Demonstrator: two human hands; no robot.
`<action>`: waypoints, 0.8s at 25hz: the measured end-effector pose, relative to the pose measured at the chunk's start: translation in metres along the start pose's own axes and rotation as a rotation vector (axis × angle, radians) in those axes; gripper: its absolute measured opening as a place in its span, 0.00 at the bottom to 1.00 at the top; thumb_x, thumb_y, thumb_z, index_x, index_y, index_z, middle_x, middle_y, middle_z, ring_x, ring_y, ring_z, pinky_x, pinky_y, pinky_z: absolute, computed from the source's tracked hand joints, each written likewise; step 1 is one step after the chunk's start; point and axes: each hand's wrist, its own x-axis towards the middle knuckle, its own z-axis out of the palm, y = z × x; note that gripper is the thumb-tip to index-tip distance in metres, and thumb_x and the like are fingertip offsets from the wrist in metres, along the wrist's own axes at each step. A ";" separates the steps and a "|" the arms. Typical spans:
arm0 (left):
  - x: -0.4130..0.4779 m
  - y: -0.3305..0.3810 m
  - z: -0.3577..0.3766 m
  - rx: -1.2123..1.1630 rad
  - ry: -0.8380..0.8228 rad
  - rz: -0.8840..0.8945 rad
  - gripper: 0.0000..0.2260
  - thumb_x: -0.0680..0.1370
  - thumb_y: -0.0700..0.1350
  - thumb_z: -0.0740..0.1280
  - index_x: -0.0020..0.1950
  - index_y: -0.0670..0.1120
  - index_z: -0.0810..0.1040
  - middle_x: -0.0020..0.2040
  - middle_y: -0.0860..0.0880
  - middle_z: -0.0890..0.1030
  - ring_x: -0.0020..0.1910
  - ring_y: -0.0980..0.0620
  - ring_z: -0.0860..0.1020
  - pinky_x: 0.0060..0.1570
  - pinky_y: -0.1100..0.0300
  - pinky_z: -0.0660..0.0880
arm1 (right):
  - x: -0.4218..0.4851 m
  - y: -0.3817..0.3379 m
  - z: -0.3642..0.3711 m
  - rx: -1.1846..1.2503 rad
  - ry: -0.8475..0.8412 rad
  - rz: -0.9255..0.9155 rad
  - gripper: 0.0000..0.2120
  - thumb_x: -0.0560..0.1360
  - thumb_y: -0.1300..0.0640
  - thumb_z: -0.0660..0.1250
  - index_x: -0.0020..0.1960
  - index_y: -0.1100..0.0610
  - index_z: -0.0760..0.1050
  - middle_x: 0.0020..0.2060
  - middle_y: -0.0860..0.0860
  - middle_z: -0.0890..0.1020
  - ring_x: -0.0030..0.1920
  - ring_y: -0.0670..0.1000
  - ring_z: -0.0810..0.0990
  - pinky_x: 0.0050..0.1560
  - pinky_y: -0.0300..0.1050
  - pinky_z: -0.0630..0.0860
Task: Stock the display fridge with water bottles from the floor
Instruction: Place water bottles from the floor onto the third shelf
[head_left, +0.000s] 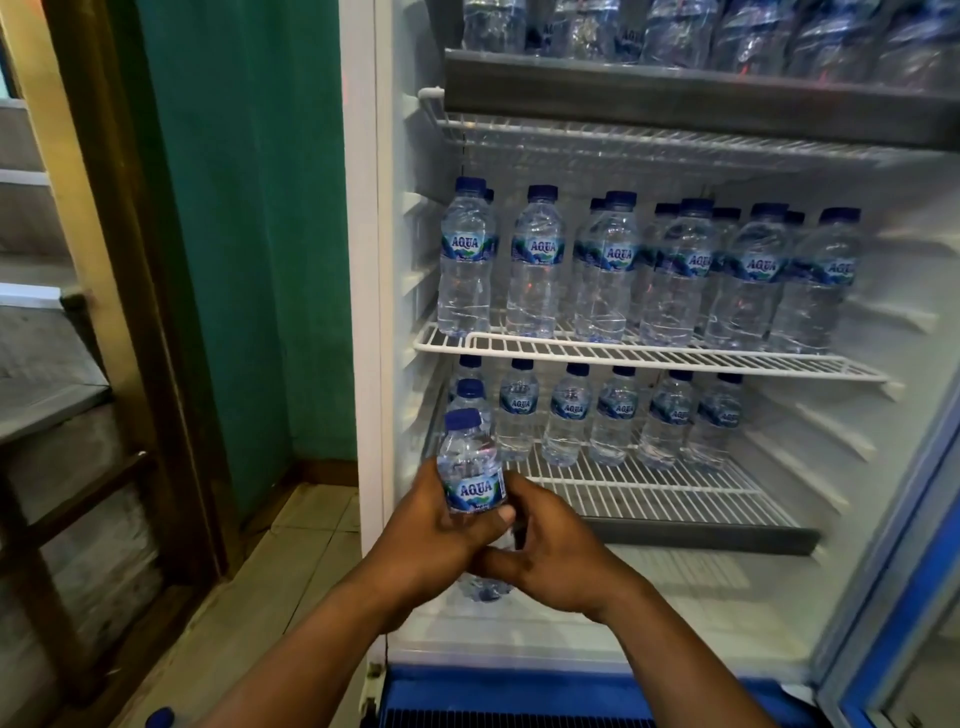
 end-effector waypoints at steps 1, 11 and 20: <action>0.002 0.002 0.001 0.032 -0.009 0.023 0.22 0.74 0.49 0.73 0.63 0.61 0.68 0.57 0.59 0.81 0.53 0.63 0.81 0.47 0.64 0.80 | 0.000 0.000 -0.003 0.034 0.037 0.004 0.29 0.71 0.60 0.77 0.69 0.49 0.70 0.61 0.45 0.81 0.62 0.46 0.80 0.62 0.48 0.78; 0.026 -0.053 -0.021 0.968 -0.022 0.157 0.28 0.75 0.55 0.70 0.73 0.50 0.66 0.68 0.52 0.73 0.64 0.53 0.74 0.61 0.63 0.72 | 0.051 0.044 -0.047 -0.030 0.579 0.093 0.31 0.70 0.57 0.78 0.68 0.48 0.68 0.59 0.46 0.80 0.60 0.50 0.78 0.62 0.50 0.76; 0.033 -0.077 -0.023 1.007 0.026 0.191 0.27 0.76 0.56 0.68 0.73 0.51 0.66 0.68 0.53 0.73 0.63 0.53 0.74 0.61 0.61 0.74 | 0.069 0.072 -0.043 -0.255 0.583 0.125 0.32 0.68 0.57 0.79 0.67 0.54 0.69 0.61 0.50 0.80 0.60 0.51 0.78 0.58 0.43 0.73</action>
